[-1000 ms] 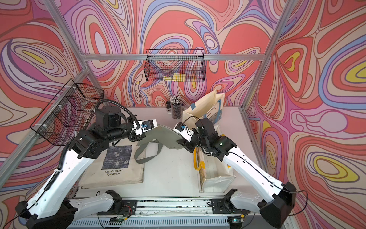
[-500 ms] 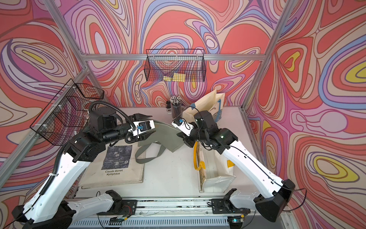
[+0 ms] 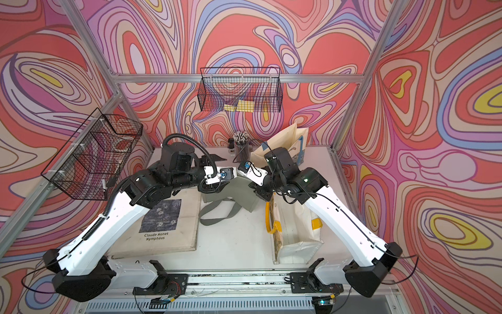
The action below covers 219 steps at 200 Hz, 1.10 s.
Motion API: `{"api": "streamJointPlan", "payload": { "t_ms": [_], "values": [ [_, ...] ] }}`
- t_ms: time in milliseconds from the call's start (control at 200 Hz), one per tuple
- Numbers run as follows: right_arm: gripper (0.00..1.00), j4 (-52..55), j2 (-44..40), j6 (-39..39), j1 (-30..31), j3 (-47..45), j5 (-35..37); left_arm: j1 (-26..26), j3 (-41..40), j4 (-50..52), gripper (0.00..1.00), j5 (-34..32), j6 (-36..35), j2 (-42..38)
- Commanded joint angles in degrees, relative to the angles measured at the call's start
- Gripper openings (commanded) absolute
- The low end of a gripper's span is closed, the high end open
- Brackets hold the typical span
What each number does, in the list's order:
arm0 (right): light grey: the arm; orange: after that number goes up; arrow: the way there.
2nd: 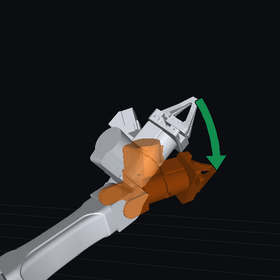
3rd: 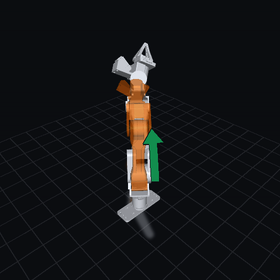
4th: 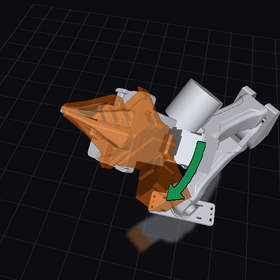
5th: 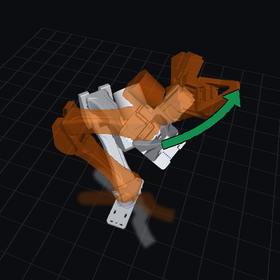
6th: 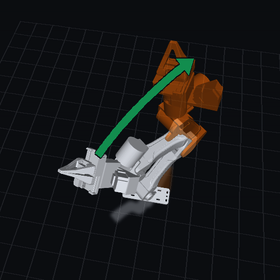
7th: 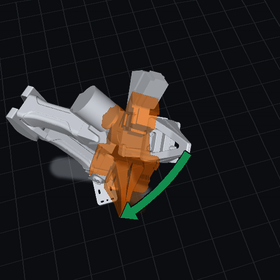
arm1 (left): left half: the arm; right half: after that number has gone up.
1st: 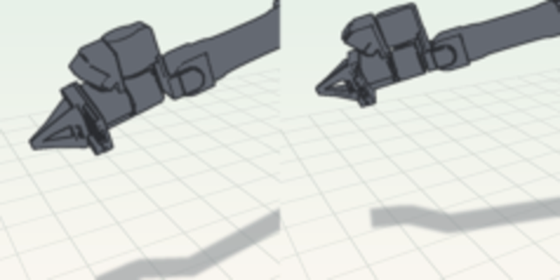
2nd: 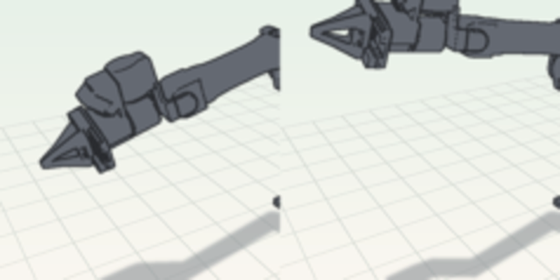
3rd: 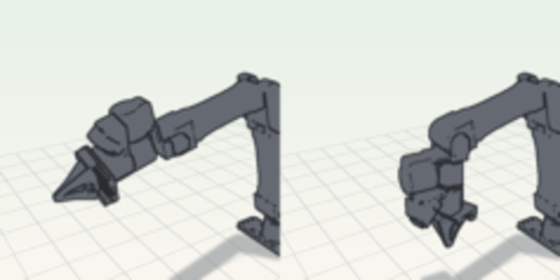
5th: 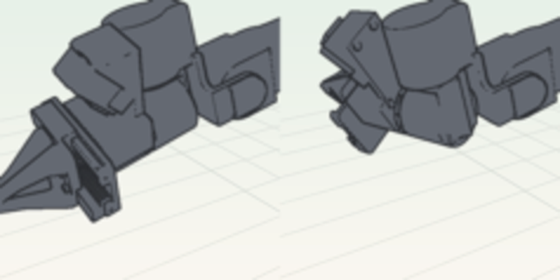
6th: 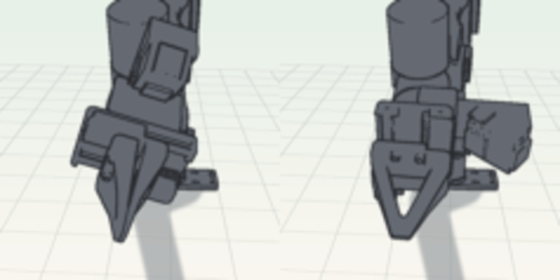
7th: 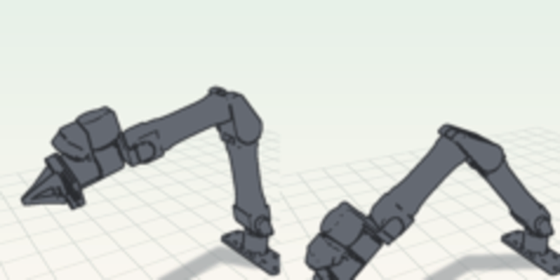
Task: Put away the canvas bag
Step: Press the canvas bag.
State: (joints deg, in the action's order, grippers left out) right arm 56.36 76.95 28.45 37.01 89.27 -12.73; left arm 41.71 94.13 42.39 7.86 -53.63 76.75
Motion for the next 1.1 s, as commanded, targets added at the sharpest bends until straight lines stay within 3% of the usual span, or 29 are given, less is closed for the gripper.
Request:
{"api": "streamJointPlan", "payload": {
  "t_ms": [0,175,300,391,561,661,726,821,1092],
  "values": [
    [0.00,-1.0,0.2,0.6,0.6,3.2,0.6,0.4,1.8,0.3,0.76,-2.1,0.9,1.1],
    [0.00,-1.9,0.6,0.1,0.6,4.0,0.2,0.4,2.0,2.6,0.42,-2.2,0.8,2.3],
    [0.00,-4.5,-0.1,-1.1,0.6,2.8,-1.0,0.4,1.1,3.2,0.00,-2.6,0.3,1.8],
    [0.00,-5.4,-0.5,-1.8,0.6,1.9,-2.4,0.3,0.1,3.2,0.00,-2.2,-0.2,0.8],
    [0.31,-7.6,-2.8,-2.3,0.2,-3.3,-4.6,-0.9,-3.5,-2.1,0.00,0.9,0.9,-4.0],
    [0.47,-11.4,-5.1,-4.9,-1.4,-7.8,-12.4,-5.0,-5.9,-6.6,0.00,10.4,4.5,-8.2],
    [0.49,-15.2,-6.3,-7.7,-2.1,-10.3,-16.7,-8.1,-7.8,-10.5,0.00,16.1,7.7,-10.5],
    [0.52,-20.3,-7.8,-11.2,-2.2,-12.4,-19.4,-10.0,-8.7,-12.4,0.00,18.5,8.9,-12.2],
    [0.52,-30.6,-8.6,-15.0,-2.3,-19.5,-19.4,-13.4,-11.3,-16.6,0.00,24.9,15.0,-15.2]
  ]
}}
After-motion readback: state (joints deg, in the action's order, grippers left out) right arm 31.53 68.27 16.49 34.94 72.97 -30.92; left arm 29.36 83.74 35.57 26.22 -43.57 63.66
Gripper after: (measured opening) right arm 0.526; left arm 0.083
